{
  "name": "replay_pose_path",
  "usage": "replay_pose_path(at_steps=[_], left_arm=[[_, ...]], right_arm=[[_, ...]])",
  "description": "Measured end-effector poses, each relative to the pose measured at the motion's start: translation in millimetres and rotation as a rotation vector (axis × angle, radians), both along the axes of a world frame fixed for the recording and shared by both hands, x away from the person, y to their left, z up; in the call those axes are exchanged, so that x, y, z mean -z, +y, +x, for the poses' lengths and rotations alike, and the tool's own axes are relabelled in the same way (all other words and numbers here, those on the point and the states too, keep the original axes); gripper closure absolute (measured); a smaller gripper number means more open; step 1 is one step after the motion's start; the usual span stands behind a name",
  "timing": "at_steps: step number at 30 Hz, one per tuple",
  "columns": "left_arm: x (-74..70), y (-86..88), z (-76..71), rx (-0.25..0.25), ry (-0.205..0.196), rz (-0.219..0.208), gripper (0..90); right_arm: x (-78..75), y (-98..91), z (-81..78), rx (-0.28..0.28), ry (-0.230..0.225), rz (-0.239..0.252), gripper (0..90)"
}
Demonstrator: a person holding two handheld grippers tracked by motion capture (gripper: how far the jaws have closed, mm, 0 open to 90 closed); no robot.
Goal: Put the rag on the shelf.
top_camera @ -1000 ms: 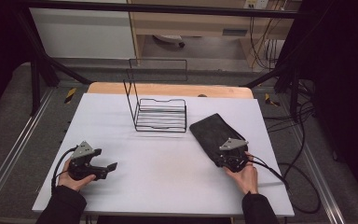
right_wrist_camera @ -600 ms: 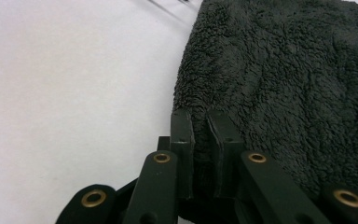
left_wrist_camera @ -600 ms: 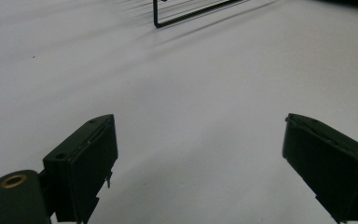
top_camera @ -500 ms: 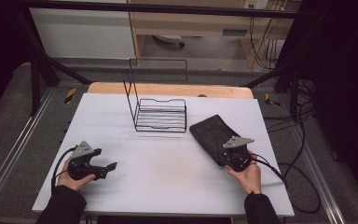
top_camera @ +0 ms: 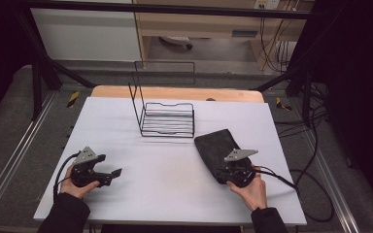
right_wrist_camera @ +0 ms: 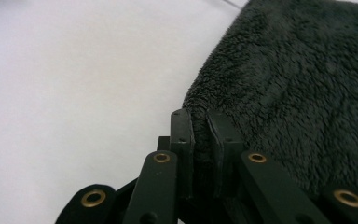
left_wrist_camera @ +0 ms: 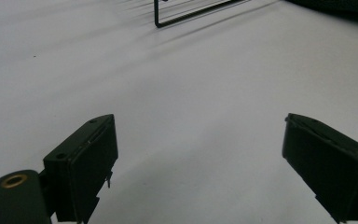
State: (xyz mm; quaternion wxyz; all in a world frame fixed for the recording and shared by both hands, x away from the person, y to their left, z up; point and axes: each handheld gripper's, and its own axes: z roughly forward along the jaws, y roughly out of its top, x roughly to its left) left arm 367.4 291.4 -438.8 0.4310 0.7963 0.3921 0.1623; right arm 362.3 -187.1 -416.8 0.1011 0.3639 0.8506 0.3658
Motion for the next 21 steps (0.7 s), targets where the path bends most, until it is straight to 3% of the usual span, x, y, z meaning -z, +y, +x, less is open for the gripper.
replay_pose_path(at_steps=[6,21], left_arm=[[-0.2,0.4,0.0,0.0,-0.001,0.0,10.1],[0.0,0.5,0.2,-0.003,0.0,0.0,10.2]], right_arm=[[-2.0,19.8,-6.1,-0.033,0.018,0.059,82.3],[-1.7,70.9,-20.9,-0.148,0.049,0.124,82.4]])
